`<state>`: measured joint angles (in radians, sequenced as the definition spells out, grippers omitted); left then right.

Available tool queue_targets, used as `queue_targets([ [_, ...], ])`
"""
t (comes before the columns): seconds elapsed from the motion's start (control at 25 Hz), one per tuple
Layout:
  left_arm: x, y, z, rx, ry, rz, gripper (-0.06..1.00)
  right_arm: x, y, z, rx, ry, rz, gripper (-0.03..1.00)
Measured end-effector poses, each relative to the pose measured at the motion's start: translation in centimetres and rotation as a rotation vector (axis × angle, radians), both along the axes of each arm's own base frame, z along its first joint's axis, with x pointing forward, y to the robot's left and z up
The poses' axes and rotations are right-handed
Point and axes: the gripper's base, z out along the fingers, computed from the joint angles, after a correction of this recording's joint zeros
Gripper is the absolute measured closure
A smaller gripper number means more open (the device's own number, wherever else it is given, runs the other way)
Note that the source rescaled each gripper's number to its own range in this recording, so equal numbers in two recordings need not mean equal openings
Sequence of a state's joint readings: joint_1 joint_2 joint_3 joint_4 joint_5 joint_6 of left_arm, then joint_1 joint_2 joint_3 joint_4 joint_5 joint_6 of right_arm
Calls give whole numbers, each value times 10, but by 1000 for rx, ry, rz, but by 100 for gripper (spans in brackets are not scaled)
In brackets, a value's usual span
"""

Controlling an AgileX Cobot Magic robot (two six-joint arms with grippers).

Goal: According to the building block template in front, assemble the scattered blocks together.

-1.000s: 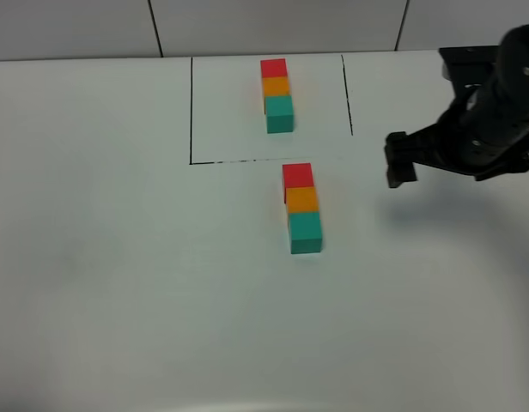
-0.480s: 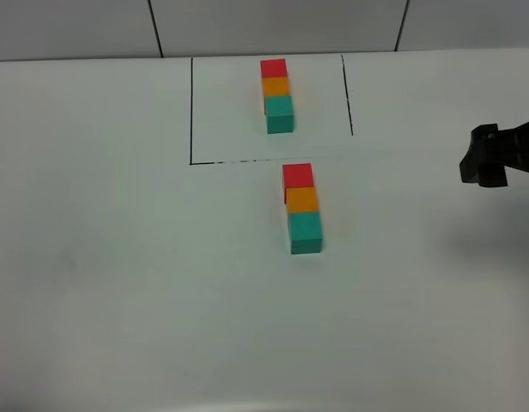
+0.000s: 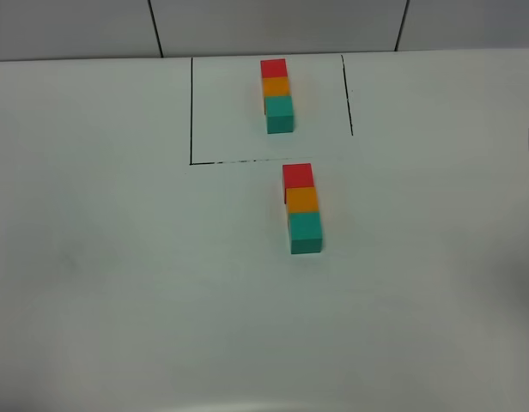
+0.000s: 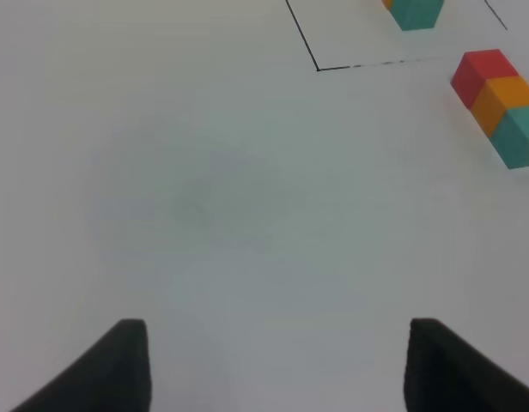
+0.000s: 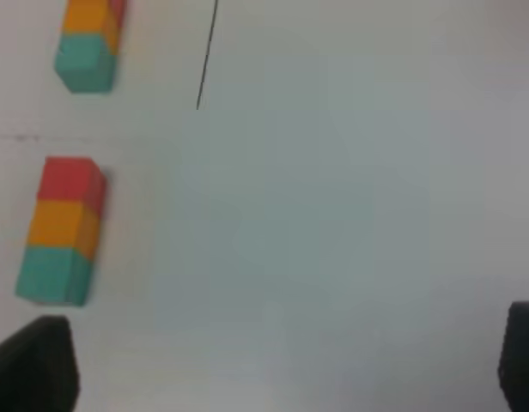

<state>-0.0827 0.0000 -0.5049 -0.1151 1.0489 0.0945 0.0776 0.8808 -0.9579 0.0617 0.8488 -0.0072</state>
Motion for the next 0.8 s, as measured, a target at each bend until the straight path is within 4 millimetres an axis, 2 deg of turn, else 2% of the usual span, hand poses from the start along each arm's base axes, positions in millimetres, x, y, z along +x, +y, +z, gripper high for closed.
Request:
queue_targets([
  [0.12, 0, 0, 0, 0, 0, 0, 58, -29, -4, -3, -1, -60, -24, -3],
  [0.52, 0, 0, 0, 0, 0, 0, 58, -103, -17, -56, -33, -96, -90, -3],
  [0.8, 0, 0, 0, 0, 0, 0, 58, -141, -21, -65, -22, -178, -110, -3],
])
